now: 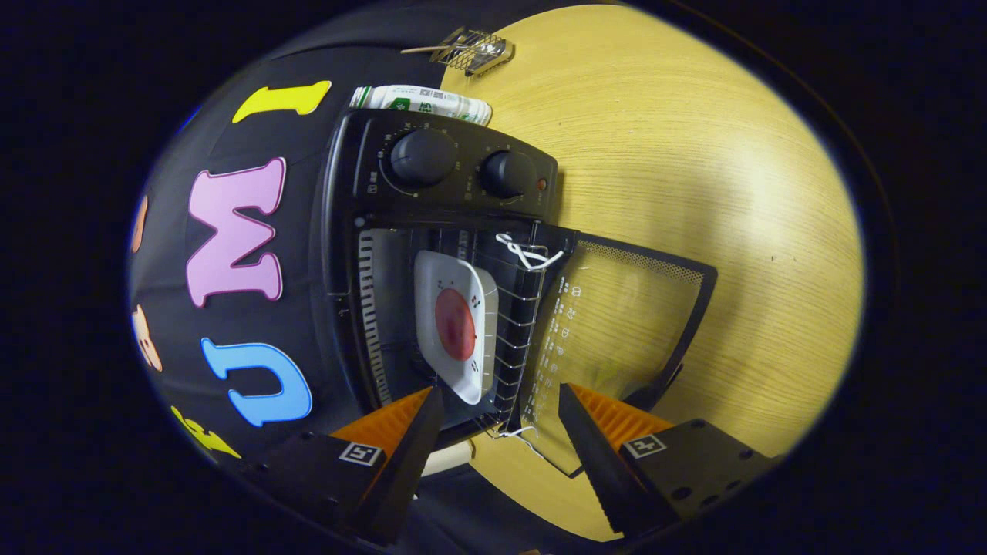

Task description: Open the toaster oven, put the food inside, and close the toaster oven door.

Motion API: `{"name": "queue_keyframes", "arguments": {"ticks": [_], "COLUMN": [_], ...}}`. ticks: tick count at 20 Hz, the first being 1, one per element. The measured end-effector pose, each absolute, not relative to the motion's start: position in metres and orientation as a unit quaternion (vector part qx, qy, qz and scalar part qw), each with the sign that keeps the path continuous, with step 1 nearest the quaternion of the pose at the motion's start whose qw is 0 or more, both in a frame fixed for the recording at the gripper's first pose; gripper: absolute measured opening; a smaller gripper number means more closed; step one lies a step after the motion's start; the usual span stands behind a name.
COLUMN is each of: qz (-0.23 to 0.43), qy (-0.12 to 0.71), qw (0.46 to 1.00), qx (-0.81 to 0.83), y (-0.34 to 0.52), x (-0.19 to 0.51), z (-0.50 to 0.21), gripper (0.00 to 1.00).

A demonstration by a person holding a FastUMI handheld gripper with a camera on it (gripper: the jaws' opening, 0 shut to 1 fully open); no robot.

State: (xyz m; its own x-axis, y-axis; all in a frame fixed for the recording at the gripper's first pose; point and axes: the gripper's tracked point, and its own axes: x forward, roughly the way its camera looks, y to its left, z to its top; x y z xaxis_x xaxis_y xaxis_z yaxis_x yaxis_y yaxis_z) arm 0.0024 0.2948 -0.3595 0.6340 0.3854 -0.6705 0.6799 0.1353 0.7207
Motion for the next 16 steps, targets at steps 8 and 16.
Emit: {"name": "queue_keyframes", "arguments": {"ticks": [8, 16], "qz": [-0.021, 0.065], "qy": [0.448, 0.503], "qw": [0.723, 0.827], "qx": [0.526, 0.243], "y": [0.28, 0.278], "x": [-0.048, -0.103], "z": [-0.325, -0.361], "gripper": [0.98, 0.99]}}
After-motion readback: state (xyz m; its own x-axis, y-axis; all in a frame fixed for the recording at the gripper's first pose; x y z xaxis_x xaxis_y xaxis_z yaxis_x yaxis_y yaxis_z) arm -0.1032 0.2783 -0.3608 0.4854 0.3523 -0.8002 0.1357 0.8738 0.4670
